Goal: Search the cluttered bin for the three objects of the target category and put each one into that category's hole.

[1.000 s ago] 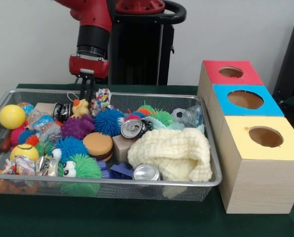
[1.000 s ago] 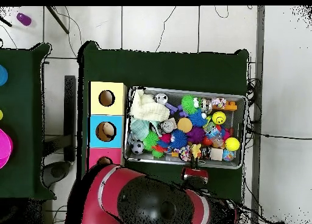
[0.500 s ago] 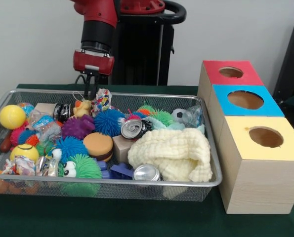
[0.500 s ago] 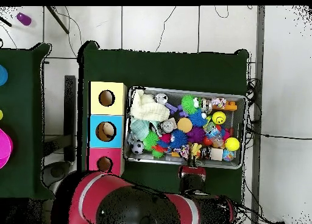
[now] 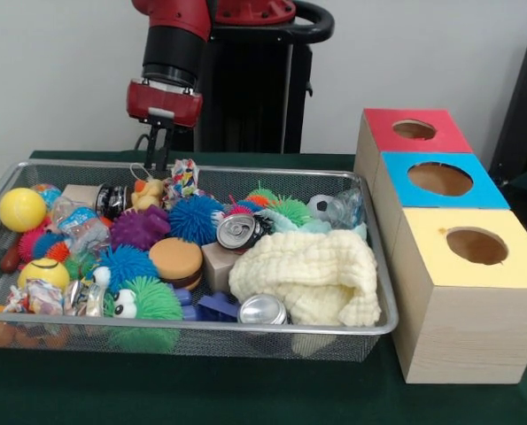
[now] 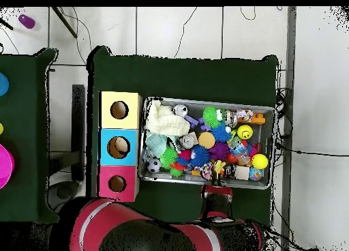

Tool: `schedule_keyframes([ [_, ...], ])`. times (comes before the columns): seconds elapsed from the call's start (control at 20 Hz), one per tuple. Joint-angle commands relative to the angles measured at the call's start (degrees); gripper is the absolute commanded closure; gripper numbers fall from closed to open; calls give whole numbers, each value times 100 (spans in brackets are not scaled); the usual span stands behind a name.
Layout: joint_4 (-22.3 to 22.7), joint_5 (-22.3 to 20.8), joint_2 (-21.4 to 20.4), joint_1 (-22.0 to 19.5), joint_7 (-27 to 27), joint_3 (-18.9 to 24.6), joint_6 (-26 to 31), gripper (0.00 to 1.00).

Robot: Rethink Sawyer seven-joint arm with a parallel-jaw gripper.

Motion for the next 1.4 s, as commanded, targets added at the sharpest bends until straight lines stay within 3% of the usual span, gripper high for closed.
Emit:
schedule_keyframes([
  [0.05,-524,-73,-113,-77,-94,430,233,100],
  [0.15,-495,-71,-108,-136,-68,470,161,100],
  [0.2,-472,-43,-81,-150,-116,469,106,0],
  [1.05,-356,337,156,-323,-413,526,-609,0],
  [1.4,-360,624,494,-535,-631,633,-1230,0],
])
